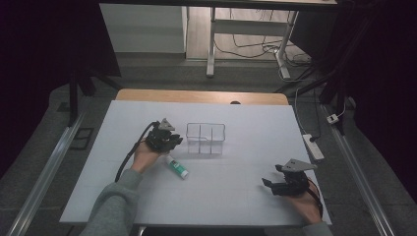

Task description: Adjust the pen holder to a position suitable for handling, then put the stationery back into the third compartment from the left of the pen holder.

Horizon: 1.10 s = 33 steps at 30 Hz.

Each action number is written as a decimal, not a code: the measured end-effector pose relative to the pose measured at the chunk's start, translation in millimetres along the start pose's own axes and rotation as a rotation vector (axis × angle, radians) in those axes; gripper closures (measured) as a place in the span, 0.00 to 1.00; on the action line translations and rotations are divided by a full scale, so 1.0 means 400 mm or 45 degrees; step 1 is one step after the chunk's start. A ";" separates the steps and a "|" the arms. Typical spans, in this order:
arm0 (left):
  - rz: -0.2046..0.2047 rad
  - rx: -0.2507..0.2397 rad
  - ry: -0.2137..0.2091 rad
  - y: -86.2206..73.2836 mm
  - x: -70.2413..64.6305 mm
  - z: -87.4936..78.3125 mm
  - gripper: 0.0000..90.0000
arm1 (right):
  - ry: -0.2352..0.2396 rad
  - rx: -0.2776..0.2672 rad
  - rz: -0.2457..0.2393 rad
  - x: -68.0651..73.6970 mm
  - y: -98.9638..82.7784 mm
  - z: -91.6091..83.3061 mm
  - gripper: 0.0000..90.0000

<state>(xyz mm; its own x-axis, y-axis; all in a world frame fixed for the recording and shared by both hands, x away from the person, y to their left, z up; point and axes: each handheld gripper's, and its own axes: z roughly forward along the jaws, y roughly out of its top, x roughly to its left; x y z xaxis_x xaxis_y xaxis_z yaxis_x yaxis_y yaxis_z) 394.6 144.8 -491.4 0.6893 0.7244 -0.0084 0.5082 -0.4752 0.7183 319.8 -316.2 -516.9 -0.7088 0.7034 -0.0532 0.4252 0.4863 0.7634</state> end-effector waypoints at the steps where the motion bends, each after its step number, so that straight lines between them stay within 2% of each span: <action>1: -0.002 -0.006 -0.010 0.000 0.001 -0.007 0.77 | 0.002 -0.007 0.003 0.000 0.000 0.000 0.24; 7: 0.017 -0.006 -0.054 -0.007 0.014 -0.049 0.60 | 0.002 -0.011 0.003 0.000 0.000 0.000 0.24; 11: 0.023 0.001 -0.052 -0.015 0.019 -0.076 0.52 | 0.010 -0.029 -0.004 0.003 0.000 -0.001 0.24; 15: 0.073 0.012 -0.070 -0.017 0.017 -0.096 0.48 | 0.015 -0.026 -0.014 0.004 0.000 -0.001 0.24; 20: 0.095 0.019 -0.096 -0.020 0.016 -0.112 0.43 | 0.019 -0.021 -0.020 0.005 0.000 -0.001 0.24; 25: 0.127 0.054 -0.108 -0.027 0.023 -0.131 0.40 | 0.021 -0.013 -0.025 0.005 0.000 0.000 0.24; 33: 0.179 0.040 -0.116 -0.029 0.019 -0.156 0.38 | 0.022 -0.006 -0.034 0.006 0.000 0.001 0.24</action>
<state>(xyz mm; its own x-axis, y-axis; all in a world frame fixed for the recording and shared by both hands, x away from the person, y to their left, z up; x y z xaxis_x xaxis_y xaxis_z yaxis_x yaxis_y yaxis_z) 362.0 187.0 -456.5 0.7982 0.6018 0.0264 0.4182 -0.5852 0.6947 318.3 -314.3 -517.4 -0.7294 0.6812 -0.0626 0.4035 0.5024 0.7647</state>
